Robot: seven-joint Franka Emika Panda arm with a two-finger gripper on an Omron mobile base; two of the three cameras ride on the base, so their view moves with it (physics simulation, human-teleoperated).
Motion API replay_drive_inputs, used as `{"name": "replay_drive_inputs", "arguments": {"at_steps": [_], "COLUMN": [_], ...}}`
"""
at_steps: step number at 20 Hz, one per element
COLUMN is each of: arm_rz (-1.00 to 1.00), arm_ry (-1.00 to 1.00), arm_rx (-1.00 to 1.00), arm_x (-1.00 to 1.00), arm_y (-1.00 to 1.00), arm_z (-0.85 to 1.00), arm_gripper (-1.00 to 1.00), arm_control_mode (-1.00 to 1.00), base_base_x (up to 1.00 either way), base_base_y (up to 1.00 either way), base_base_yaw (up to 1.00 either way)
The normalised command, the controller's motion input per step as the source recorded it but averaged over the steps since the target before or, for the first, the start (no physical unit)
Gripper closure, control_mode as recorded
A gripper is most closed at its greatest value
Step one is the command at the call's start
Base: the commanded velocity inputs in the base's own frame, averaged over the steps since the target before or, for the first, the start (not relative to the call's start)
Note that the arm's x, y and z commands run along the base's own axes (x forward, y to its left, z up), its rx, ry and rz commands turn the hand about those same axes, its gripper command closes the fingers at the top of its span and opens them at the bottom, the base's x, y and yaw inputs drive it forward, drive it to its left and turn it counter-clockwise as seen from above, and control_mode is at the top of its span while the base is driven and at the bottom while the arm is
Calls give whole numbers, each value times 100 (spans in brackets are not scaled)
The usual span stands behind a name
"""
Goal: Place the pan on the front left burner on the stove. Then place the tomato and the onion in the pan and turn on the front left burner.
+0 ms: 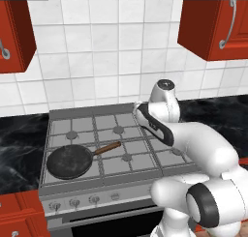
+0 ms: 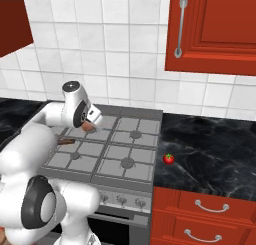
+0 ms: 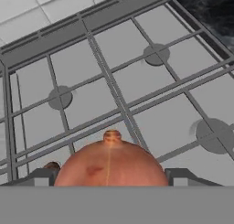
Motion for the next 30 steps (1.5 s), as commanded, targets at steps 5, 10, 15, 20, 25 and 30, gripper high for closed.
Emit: {"name": "replay_drive_inputs", "arguments": {"at_steps": [5,10,15,20,25,30], "arm_rz": [16,15,14,14,13,10], "arm_ry": [0,1,1,1,1,2], "arm_rx": [0,0,0,0,-1,-2], "arm_x": [-3,-4,-3,-3,-10,-24], "arm_y": [57,59,60,59,55,52], "arm_z": [-8,-5,-2,-6,-7,-4], "arm_gripper": [100,100,100,100,100,100], "arm_control_mode": [-100,-100,-100,-100,-100,-100], "base_base_x": [0,0,0,0,0,0], "base_base_y": [0,0,0,0,0,0], "base_base_yaw": [0,0,0,0,0,0]}}
